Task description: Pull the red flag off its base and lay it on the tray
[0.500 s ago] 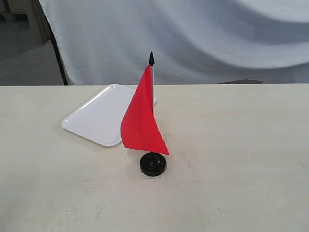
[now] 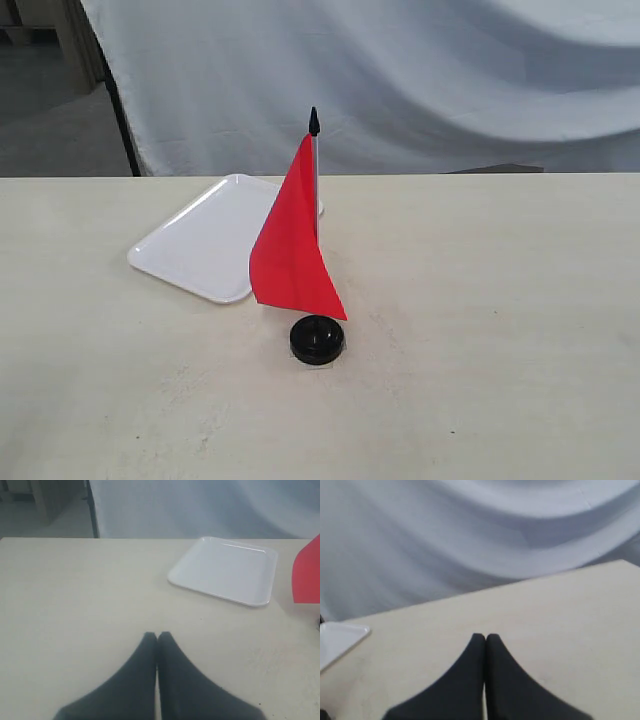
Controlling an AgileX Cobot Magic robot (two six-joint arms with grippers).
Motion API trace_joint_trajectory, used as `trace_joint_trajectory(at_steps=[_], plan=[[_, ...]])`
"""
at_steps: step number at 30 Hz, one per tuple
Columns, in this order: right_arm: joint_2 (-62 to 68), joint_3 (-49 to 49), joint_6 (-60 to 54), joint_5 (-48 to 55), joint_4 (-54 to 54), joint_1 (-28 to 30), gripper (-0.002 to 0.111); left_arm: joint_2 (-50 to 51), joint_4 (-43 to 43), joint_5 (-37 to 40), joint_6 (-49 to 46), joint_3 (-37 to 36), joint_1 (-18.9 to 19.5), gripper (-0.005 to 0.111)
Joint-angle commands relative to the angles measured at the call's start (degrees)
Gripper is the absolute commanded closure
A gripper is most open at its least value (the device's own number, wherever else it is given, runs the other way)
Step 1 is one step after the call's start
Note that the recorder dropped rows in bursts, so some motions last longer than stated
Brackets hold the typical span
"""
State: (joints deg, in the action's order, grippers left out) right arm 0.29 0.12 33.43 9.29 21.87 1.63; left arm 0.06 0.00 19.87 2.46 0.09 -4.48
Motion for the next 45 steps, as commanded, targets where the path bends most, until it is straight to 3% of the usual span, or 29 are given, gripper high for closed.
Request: trace_joint_trajectory(at_steps=[1, 5, 10, 16, 20, 30, 36, 45], plan=[[-0.29, -0.12, -1.33, -14.32, 0.7, -0.01, 0.109, -0.06, 0.0, -0.2, -0.08, -0.09, -0.25, 0.107], [-0.29, -0.12, -1.33, -24.27, 0.7, -0.01, 0.109, -0.06, 0.0, -0.2, -0.08, -0.09, -0.25, 0.107], [-0.29, -0.12, -0.15, -27.7, 0.7, -0.01, 0.109, -0.06, 0.0, -0.2, -0.08, -0.09, -0.25, 0.107], [-0.29, -0.12, 4.53, -44.26, 0.54, -0.01, 0.109, -0.06, 0.0, -0.2, -0.08, -0.09, -0.25, 0.107], [-0.29, -0.12, 16.37, -45.06, 0.63, -0.01, 0.109, -0.06, 0.0, -0.2, -0.08, -0.09, -0.25, 0.107], [1.58, 3.04, 11.06, -48.83, -4.89, -0.01, 0.109, -0.06, 0.0, -0.2, -0.08, -0.09, -0.25, 0.107], [16.27, 6.36, 8.65, -51.95, 0.07, -0.01, 0.109, -0.06, 0.0, -0.2, -0.08, -0.09, -0.25, 0.107], [50.8, 6.41, 1.29, -70.03, 11.03, -0.01, 0.109, -0.06, 0.0, -0.2, -0.08, -0.09, -0.25, 0.107]])
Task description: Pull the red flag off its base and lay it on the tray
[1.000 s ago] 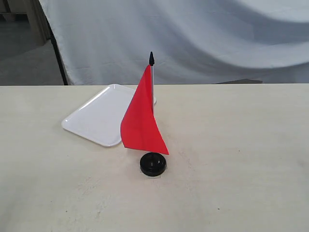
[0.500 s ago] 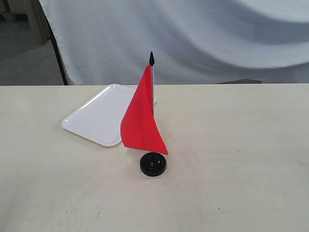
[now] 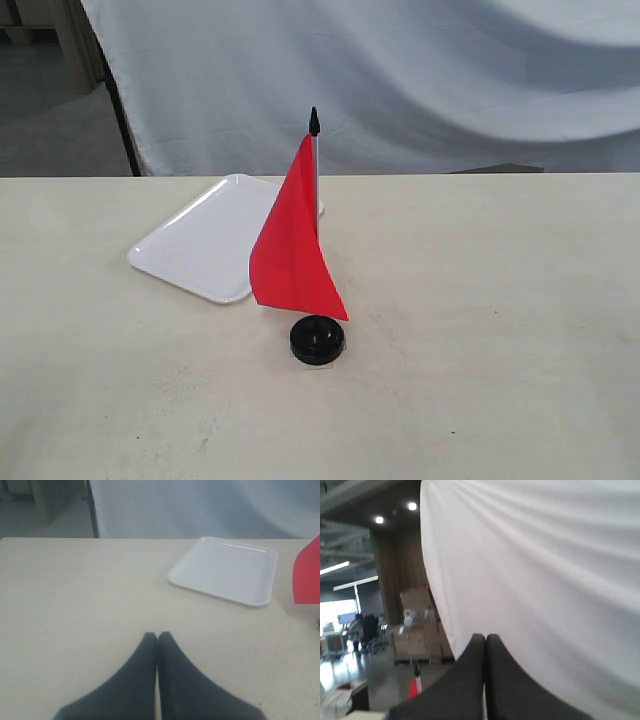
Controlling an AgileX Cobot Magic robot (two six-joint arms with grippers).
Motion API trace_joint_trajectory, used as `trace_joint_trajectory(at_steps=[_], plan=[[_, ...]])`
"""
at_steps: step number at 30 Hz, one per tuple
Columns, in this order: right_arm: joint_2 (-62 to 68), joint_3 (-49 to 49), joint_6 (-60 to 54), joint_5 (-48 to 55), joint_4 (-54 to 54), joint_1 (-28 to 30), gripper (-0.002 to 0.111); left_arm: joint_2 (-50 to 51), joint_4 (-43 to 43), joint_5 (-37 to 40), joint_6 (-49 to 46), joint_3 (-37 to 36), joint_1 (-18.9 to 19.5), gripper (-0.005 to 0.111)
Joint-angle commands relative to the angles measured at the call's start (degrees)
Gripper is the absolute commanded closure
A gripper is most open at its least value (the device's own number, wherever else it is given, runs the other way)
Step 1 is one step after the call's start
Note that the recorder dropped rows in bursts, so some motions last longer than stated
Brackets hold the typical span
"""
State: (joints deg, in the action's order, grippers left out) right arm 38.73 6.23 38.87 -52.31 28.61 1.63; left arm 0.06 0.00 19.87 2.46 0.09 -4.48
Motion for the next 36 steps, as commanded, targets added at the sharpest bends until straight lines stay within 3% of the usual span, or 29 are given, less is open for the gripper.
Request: trace_joint_trajectory(at_steps=[1, 4, 7, 13, 19, 25, 28, 33, 36], plan=[[17.07, 0.41, -6.43, -11.43, 4.86, -0.01, 0.109, -0.06, 0.0, -0.2, -0.08, -0.09, -0.25, 0.107], [31.11, 0.69, -13.46, -17.66, 5.93, -0.01, 0.109, -0.06, 0.0, -0.2, -0.08, -0.09, -0.25, 0.107], [43.3, 3.39, -17.89, -17.66, 9.86, -0.01, 0.109, -0.06, 0.0, -0.2, -0.08, -0.09, -0.25, 0.107], [63.46, 14.63, -18.67, -17.66, 26.14, -0.34, 0.109, -0.06, 0.0, -0.2, -0.08, -0.09, -0.25, 0.107], [75.12, 23.11, -16.93, -17.66, 33.66, -4.22, 0.109, -0.06, 0.0, -0.2, -0.08, -0.09, -0.25, 0.107], [80.1, 26.16, -15.92, -17.66, 30.17, -6.71, 0.108, -0.06, 0.0, -0.2, -0.08, -0.09, -0.25, 0.107], [80.1, 26.33, -16.37, -17.66, 30.04, -7.93, 0.087, -0.06, 0.0, -0.2, -0.08, -0.09, -0.25, 0.107], [80.1, 26.33, -20.05, -17.66, 29.35, -9.36, 0.003, -0.06, 0.0, -0.2, -0.08, -0.09, -0.25, 0.107], [80.1, 26.44, -22.48, -17.66, 29.43, -10.49, 0.005, -0.06, 0.0, -0.2, -0.08, -0.09, -0.25, 0.107]])
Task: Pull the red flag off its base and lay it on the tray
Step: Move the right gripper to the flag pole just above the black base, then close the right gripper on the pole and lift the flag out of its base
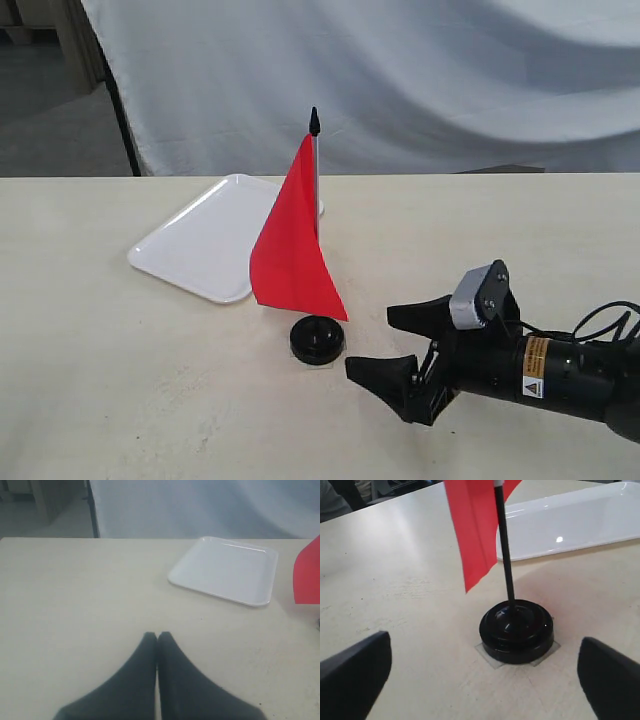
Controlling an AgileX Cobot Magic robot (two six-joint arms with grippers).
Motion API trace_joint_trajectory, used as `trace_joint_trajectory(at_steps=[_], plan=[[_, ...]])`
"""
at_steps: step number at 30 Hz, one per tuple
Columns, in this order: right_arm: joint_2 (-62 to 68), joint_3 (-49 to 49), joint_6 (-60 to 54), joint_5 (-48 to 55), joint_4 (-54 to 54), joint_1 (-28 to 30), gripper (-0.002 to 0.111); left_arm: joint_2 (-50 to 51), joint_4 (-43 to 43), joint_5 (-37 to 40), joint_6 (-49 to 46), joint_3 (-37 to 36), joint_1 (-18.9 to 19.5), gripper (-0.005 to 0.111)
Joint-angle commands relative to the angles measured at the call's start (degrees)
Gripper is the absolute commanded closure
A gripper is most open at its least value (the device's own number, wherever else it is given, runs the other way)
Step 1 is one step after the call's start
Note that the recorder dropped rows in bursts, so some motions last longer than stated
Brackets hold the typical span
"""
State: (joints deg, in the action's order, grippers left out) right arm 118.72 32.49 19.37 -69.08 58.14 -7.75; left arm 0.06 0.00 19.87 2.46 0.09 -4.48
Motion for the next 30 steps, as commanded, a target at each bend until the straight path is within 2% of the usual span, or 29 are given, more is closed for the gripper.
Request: trace_joint_trajectory(at_steps=[1, 8, 12, 18, 24, 30], plan=[[0.11, 0.31, -3.96, -0.88, -0.75, -1.49, 0.005, -0.06, 0.0, -0.2, -0.08, -0.09, -0.25, 0.107], [0.11, 5.57, -4.65, -0.88, -8.25, -5.95, 0.005, -0.06, 0.0, -0.2, -0.08, -0.09, -0.25, 0.107], [0.11, 9.58, -4.65, 8.23, -14.15, -9.89, 0.005, -0.06, 0.0, -0.2, -0.08, -0.09, -0.25, 0.107], [0.11, 14.01, -4.65, 9.64, -15.16, -13.91, 0.005, -0.06, 0.0, -0.2, -0.08, -0.09, -0.25, 0.107], [0.11, 16.41, -4.65, 10.69, -21.03, -15.79, 0.005, -0.06, 0.0, -0.2, -0.08, -0.09, -0.25, 0.107], [0.24, 16.75, -4.11, 10.69, -21.74, -15.79, 0.006, -0.06, 0.0, -0.2, -0.08, -0.09, -0.25, 0.107]])
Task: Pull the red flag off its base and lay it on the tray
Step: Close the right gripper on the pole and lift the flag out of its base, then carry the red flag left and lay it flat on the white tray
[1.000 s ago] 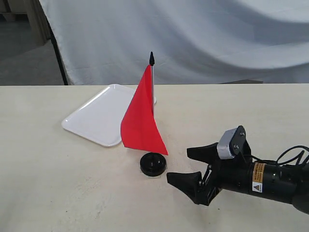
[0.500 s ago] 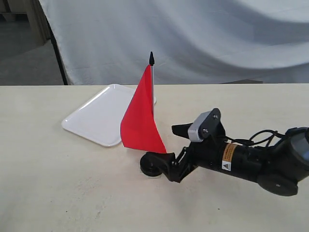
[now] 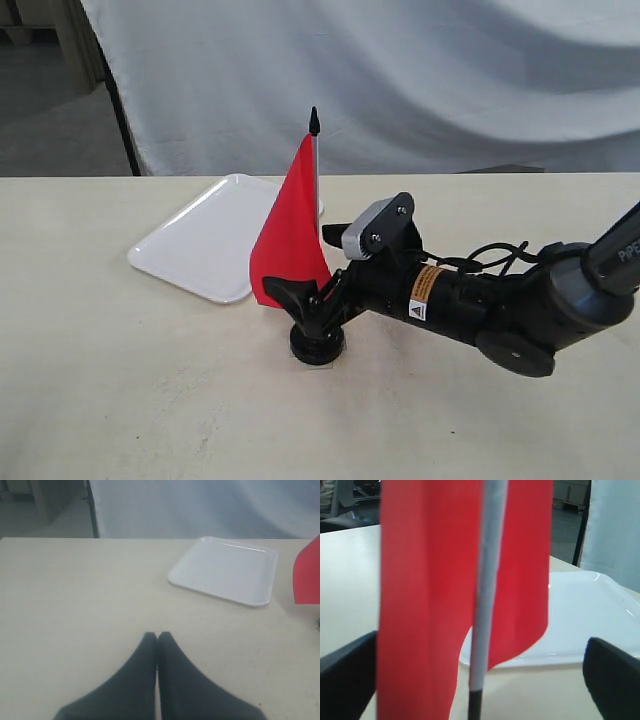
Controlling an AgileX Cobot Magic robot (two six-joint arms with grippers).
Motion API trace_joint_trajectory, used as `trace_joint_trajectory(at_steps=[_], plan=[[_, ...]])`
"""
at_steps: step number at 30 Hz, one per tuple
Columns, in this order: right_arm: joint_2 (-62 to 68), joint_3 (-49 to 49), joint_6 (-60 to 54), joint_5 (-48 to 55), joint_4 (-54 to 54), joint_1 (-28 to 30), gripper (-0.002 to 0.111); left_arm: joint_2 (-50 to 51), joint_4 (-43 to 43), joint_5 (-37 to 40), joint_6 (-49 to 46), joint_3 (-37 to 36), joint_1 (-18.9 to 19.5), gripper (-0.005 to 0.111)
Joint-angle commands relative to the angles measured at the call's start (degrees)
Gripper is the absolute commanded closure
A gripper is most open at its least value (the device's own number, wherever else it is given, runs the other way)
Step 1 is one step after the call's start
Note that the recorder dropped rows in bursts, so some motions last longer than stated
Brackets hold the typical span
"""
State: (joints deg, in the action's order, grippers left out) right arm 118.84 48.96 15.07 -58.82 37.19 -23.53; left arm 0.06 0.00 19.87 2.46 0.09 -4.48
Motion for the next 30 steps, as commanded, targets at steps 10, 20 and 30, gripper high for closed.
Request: trace_joint_trajectory(at_steps=[10, 20, 30], plan=[[0.12, 0.28, 1.17, 2.53, 0.72, -0.01, 0.108, -0.06, 0.0, -0.2, -0.08, -0.09, -0.25, 0.107], [-15.23, 4.48, 0.36, 27.91, -2.94, -3.66, 0.109, -0.06, 0.0, -0.2, -0.08, -0.09, -0.25, 0.107], [-8.91, 28.61, -20.49, 61.99, -2.7, -11.89, 0.109, -0.06, 0.0, -0.2, -0.08, -0.09, -0.25, 0.107]])
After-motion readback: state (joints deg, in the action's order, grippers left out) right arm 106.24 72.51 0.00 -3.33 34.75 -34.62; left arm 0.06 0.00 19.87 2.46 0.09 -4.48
